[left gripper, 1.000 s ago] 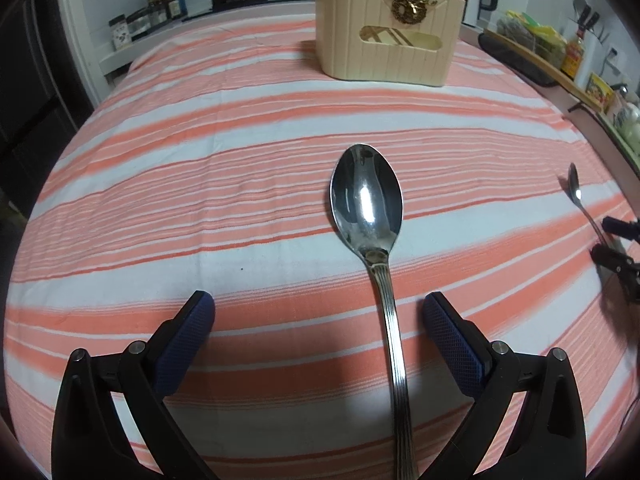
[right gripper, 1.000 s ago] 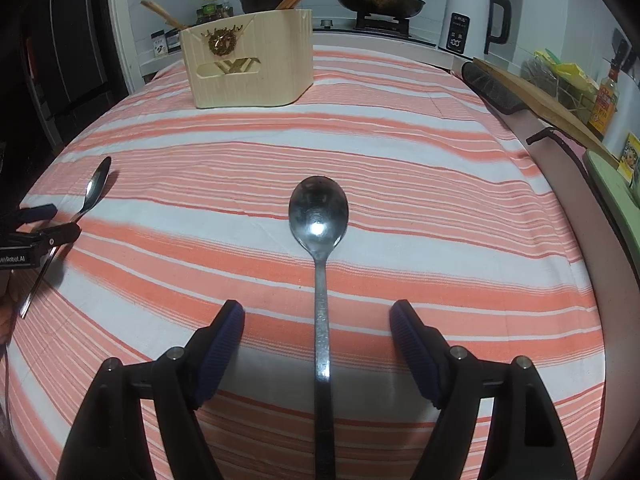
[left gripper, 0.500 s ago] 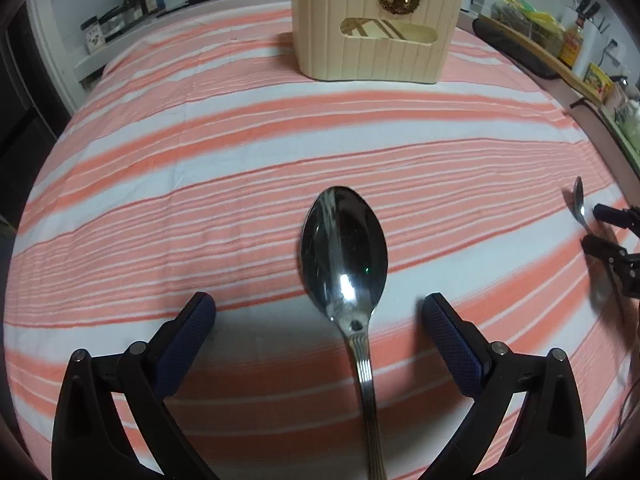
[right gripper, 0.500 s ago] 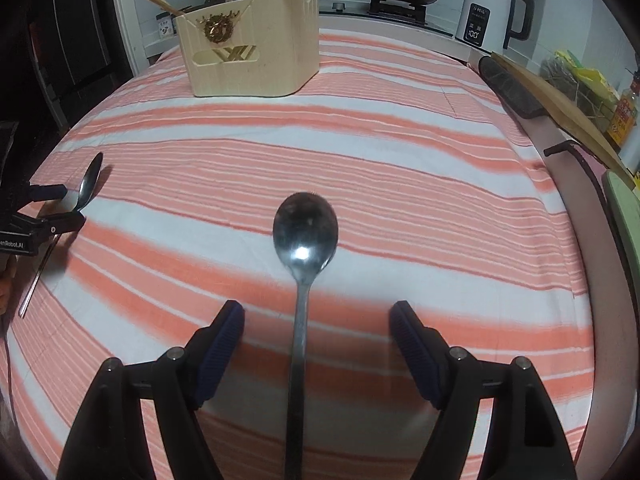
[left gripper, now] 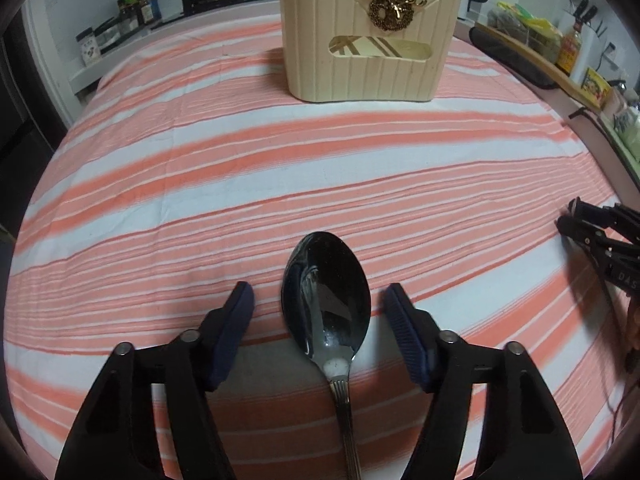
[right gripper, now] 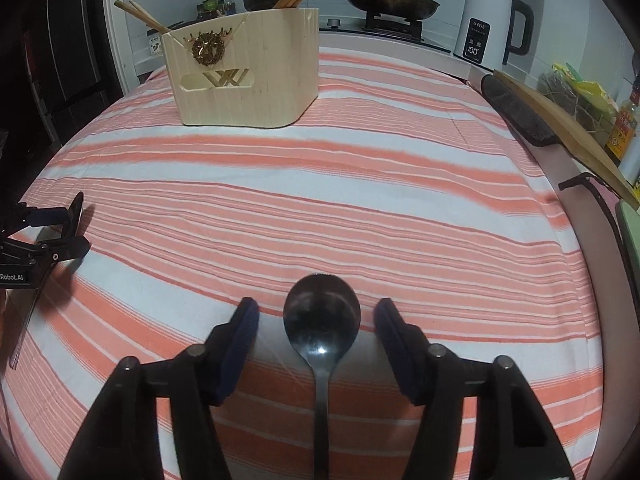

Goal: Organize utensils

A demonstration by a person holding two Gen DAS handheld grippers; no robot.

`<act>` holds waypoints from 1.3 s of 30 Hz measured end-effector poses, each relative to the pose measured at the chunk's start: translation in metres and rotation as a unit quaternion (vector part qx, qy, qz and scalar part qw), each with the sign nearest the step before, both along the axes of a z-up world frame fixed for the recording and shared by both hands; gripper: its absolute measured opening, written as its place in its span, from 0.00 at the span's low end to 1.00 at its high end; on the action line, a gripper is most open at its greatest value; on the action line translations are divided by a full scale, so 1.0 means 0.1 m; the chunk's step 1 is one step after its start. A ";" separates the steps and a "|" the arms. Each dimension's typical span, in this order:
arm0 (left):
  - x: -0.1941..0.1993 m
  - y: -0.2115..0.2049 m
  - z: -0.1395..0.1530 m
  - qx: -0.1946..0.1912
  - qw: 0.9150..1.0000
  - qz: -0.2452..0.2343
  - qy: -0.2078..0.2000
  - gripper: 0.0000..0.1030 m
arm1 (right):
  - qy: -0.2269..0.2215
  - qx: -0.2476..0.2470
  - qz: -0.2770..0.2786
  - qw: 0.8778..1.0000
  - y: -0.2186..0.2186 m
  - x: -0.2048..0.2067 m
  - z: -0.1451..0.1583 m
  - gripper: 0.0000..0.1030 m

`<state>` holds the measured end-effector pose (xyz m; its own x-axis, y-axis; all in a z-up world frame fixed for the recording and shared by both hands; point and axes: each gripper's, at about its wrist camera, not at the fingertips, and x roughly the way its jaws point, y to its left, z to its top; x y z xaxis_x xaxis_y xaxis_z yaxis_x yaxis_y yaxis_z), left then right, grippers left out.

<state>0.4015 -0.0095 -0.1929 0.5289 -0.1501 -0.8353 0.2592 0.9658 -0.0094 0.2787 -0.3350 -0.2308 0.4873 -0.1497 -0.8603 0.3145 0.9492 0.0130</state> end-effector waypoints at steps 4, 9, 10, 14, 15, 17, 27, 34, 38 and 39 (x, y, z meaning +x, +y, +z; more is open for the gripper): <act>0.00 0.07 0.04 -0.030 1.000 0.009 -0.002 0.41 | -0.011 0.003 -0.008 1.000 -0.03 0.01 0.01 0.35; -0.23 0.10 0.31 -0.048 0.998 0.006 -0.044 0.41 | -0.058 0.008 0.001 0.998 0.04 -0.16 0.27 0.35; -0.30 0.10 0.39 -0.053 0.997 0.005 -0.054 0.41 | -0.068 0.007 0.004 0.998 0.06 -0.21 0.35 0.35; -0.52 0.13 0.65 -0.070 0.994 0.002 -0.085 0.41 | -0.101 0.006 0.014 0.995 0.15 -0.40 0.65 0.35; -0.57 0.14 0.70 -0.073 0.993 0.002 -0.091 0.41 | -0.108 0.005 0.016 0.994 0.17 -0.44 0.72 0.35; -0.67 0.15 0.78 -0.079 0.992 0.002 -0.102 0.41 | -0.124 0.005 0.018 0.992 0.22 -0.52 0.83 0.35; -1.02 0.16 1.01 -0.100 0.987 -0.001 -0.129 0.41 | -0.166 0.014 0.023 0.986 0.35 -0.74 1.10 0.35; -1.12 0.12 1.15 -0.108 0.983 -0.010 -0.146 0.41 | -0.187 0.015 0.033 0.982 0.43 -0.82 1.28 0.35; -1.14 0.11 1.22 -0.114 0.981 -0.014 -0.155 0.41 | -0.198 0.013 0.037 0.980 0.46 -0.82 1.37 0.35; -1.14 0.11 1.22 -0.115 0.981 -0.015 -0.155 0.40 | -0.200 0.014 0.037 0.979 0.47 -0.82 1.40 0.35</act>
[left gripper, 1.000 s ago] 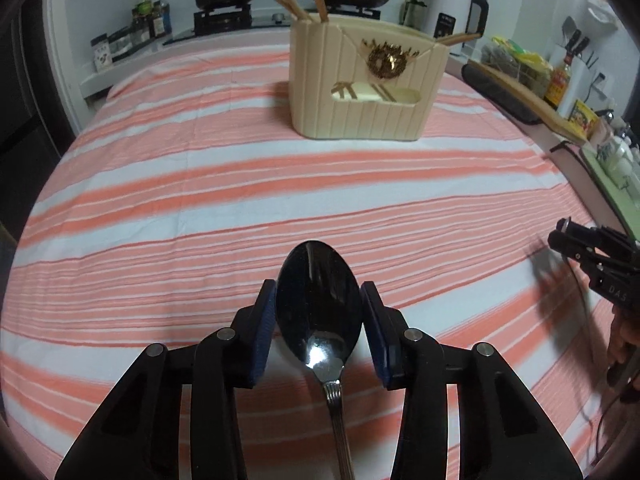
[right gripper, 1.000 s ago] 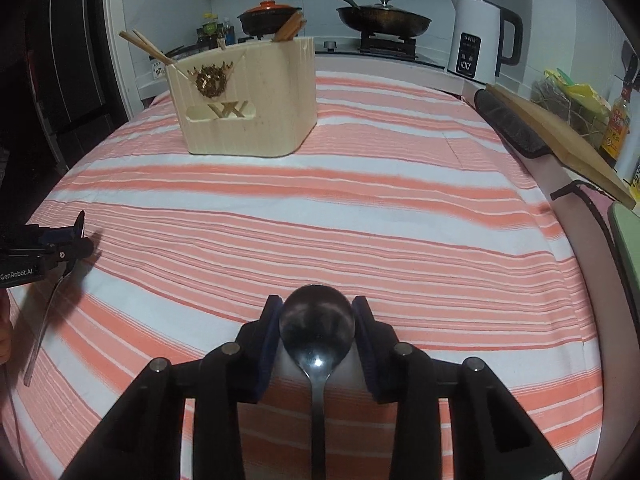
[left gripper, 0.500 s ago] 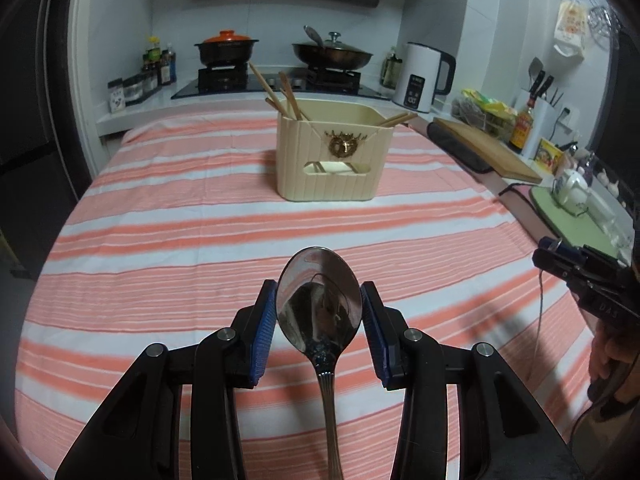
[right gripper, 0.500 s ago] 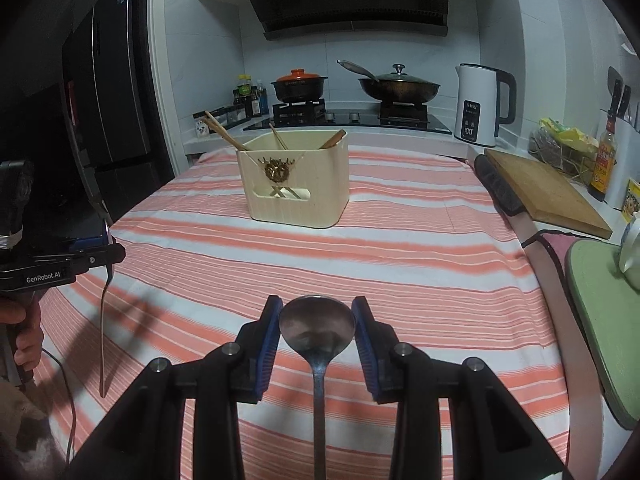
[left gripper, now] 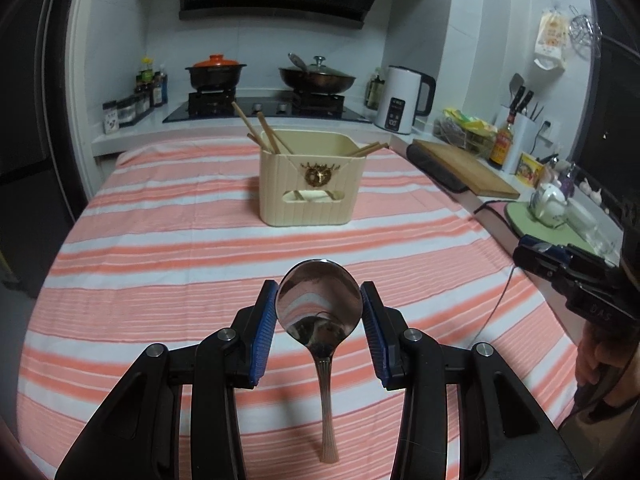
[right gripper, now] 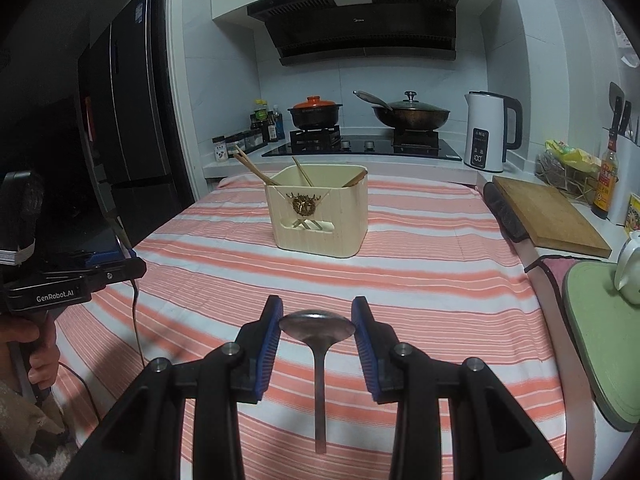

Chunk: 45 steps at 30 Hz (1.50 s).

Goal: Organize utensils
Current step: 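Carry both held spoons over the wooden box opening, then open both tools to drop the spoons into the box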

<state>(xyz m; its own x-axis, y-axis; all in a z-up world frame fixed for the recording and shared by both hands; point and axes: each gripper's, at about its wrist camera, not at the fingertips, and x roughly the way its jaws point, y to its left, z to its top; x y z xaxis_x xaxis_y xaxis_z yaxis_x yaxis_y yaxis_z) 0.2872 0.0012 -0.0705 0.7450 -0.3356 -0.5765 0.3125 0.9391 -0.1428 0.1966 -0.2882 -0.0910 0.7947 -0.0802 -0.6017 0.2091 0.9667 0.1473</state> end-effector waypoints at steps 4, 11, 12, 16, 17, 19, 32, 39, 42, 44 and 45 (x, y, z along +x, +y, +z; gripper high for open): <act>0.00 0.00 0.02 -0.006 1.000 -0.004 0.000 0.40 | -0.006 0.000 0.004 1.000 0.00 0.04 0.07 0.35; 0.08 0.03 0.07 -0.022 1.000 -0.008 0.004 0.40 | -0.013 -0.003 0.020 1.000 0.00 0.19 0.22 0.35; 0.10 0.04 0.07 -0.023 1.000 -0.009 0.007 0.40 | -0.014 -0.002 0.023 1.000 0.00 0.22 0.24 0.35; 0.20 0.01 0.14 -0.028 0.999 -0.016 0.010 0.40 | -0.019 -0.003 0.036 0.999 -0.03 0.36 0.34 0.35; 0.23 0.00 0.19 -0.028 0.999 -0.019 0.006 0.40 | -0.020 -0.003 0.039 0.999 -0.05 0.39 0.37 0.35; 0.30 -0.02 0.32 -0.032 0.999 -0.026 -0.003 0.40 | -0.024 -0.001 0.046 0.999 -0.10 0.50 0.44 0.35; 1.42 -0.08 1.65 -0.063 0.989 0.012 -0.135 0.40 | -0.073 -0.004 0.039 0.997 -0.64 1.70 1.10 0.35; 2.11 -0.21 1.48 -0.070 0.980 0.077 -0.169 0.40 | -0.123 -0.002 -0.007 0.992 -0.86 2.31 1.10 0.35; 2.38 -0.25 1.20 -0.065 0.983 0.089 -0.144 0.40 | -0.122 -0.010 -0.012 0.992 -0.88 2.53 0.88 0.35; 2.53 -0.25 1.01 -0.073 0.986 0.092 -0.115 0.40 | -0.104 -0.011 -0.015 0.994 -0.89 2.66 0.70 0.35; 2.59 -0.26 0.93 -0.074 0.988 0.094 -0.101 0.40 | -0.093 -0.008 -0.015 0.996 -0.91 2.73 0.60 0.35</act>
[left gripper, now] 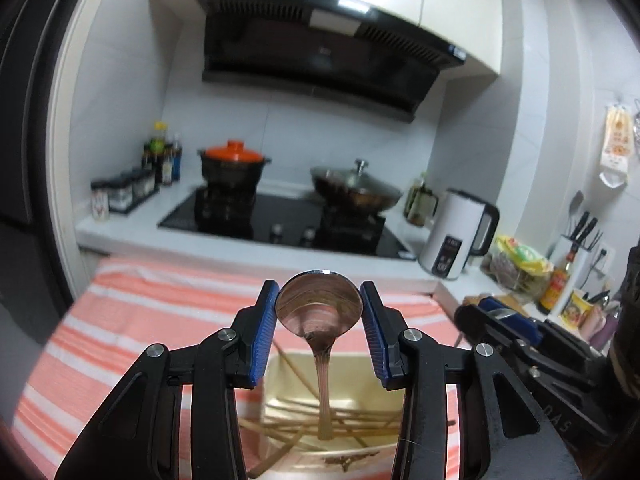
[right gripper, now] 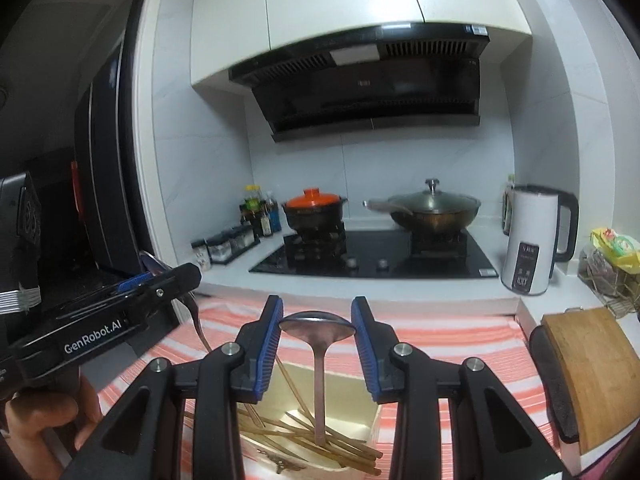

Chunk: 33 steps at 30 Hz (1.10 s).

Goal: Organize utensils

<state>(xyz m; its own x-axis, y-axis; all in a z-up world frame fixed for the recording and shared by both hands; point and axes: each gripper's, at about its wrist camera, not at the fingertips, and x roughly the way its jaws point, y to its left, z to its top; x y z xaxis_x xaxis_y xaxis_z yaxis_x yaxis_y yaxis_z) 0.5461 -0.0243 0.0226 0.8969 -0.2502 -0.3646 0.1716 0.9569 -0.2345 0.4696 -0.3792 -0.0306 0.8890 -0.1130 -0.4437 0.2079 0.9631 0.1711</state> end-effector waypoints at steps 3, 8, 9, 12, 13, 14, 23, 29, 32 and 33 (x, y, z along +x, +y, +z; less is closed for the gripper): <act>0.15 -0.01 -0.25 -0.004 0.999 -0.007 0.048 0.40 | 0.052 0.022 0.008 0.998 -0.06 0.18 -0.30 0.35; 0.22 -0.04 -0.52 0.012 0.994 -0.022 0.105 0.41 | 0.143 0.060 0.020 0.988 -0.14 0.39 -0.73 0.35; 0.18 -0.04 -0.52 0.017 0.994 -0.024 0.108 0.45 | 0.154 0.068 0.022 0.985 -0.16 0.41 -0.79 0.35; -0.06 0.02 -0.44 0.027 0.995 -0.031 0.091 0.81 | 0.147 0.081 0.012 0.986 -0.21 0.31 -0.79 0.47; -0.15 0.05 -0.41 0.035 0.996 -0.030 0.082 0.91 | 0.136 0.086 0.009 0.987 -0.24 0.23 -0.72 0.56; -0.27 0.08 -0.36 0.046 0.996 -0.027 0.073 0.95 | 0.128 0.089 0.007 0.988 -0.25 0.13 -0.67 0.57; -1.47 0.12 -0.34 0.064 0.996 -0.009 0.054 1.00 | 0.097 0.017 -0.008 0.995 0.06 -0.83 -0.13 0.85; -2.13 -0.08 -0.38 0.111 0.992 0.025 0.057 1.00 | 0.096 -0.006 -0.019 0.995 0.51 -1.57 -0.04 0.88; -2.38 -0.16 -0.29 0.132 0.989 0.047 0.054 1.00 | 0.095 -0.014 -0.019 0.995 0.71 -1.87 0.00 0.89; -2.45 -0.19 -0.27 0.144 0.986 0.059 0.053 1.00 | 0.093 -0.018 -0.016 0.995 0.77 -1.94 0.03 0.89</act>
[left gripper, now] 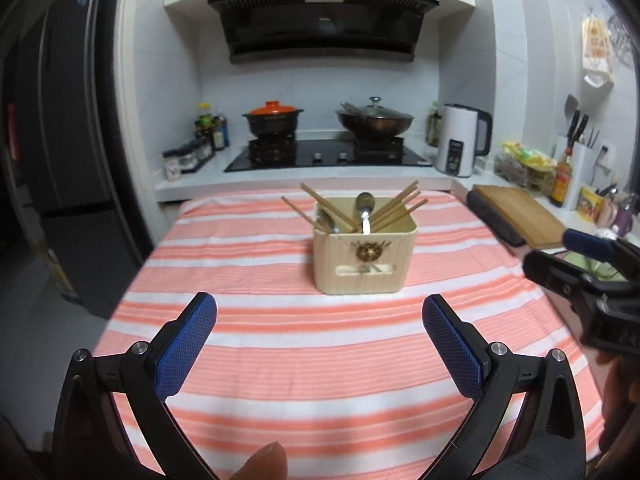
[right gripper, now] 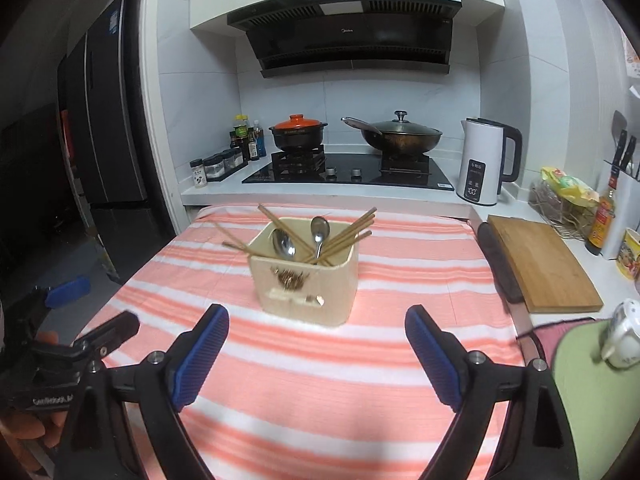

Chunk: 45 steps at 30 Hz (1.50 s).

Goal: Organize utensils

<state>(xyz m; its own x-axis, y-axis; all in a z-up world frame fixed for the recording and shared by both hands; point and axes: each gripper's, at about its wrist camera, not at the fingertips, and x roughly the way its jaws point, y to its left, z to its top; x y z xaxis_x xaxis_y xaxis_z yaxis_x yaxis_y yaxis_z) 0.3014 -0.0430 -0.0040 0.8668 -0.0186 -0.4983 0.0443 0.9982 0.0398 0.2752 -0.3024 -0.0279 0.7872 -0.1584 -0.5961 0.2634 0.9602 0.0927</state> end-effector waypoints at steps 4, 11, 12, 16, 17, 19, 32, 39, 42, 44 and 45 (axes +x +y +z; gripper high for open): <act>-0.26 -0.08 0.07 0.044 0.998 0.046 -0.024 1.00 | -0.004 -0.011 0.006 1.000 0.16 -0.22 0.09 0.89; -0.43 0.03 0.14 0.005 0.999 0.040 -0.002 1.00 | 0.006 -0.031 0.011 0.999 0.41 -0.42 0.21 0.89; -0.44 0.05 0.16 0.001 0.999 0.040 0.001 1.00 | 0.005 -0.033 0.014 0.999 0.44 -0.44 0.23 0.89; -0.49 0.08 0.21 -0.002 0.999 0.038 0.010 1.00 | 0.003 -0.043 0.015 0.999 0.55 -0.50 0.30 0.89; -0.52 0.09 0.23 -0.008 0.999 0.036 0.011 1.00 | 0.003 -0.044 0.014 0.999 0.57 -0.50 0.32 0.89; -0.55 0.13 0.25 -0.016 0.999 0.034 0.008 1.00 | -0.003 -0.045 0.013 0.999 0.60 -0.54 0.36 0.89; -0.61 0.14 0.27 -0.013 0.999 0.049 0.012 1.00 | -0.017 -0.041 0.006 0.999 0.67 -0.61 0.50 0.89; -0.60 0.12 0.27 -0.008 0.999 0.048 0.011 1.00 | -0.017 -0.039 0.007 0.999 0.66 -0.62 0.50 0.89; -0.61 0.12 0.28 -0.006 0.999 0.048 0.011 1.00 | -0.017 -0.040 0.007 0.999 0.67 -0.64 0.50 0.89; -0.61 0.12 0.28 -0.006 0.999 0.048 0.011 1.00 | -0.018 -0.039 0.007 0.999 0.67 -0.64 0.50 0.89; -0.61 0.12 0.28 -0.007 0.999 0.048 0.011 1.00 | -0.018 -0.039 0.007 0.999 0.67 -0.64 0.50 0.89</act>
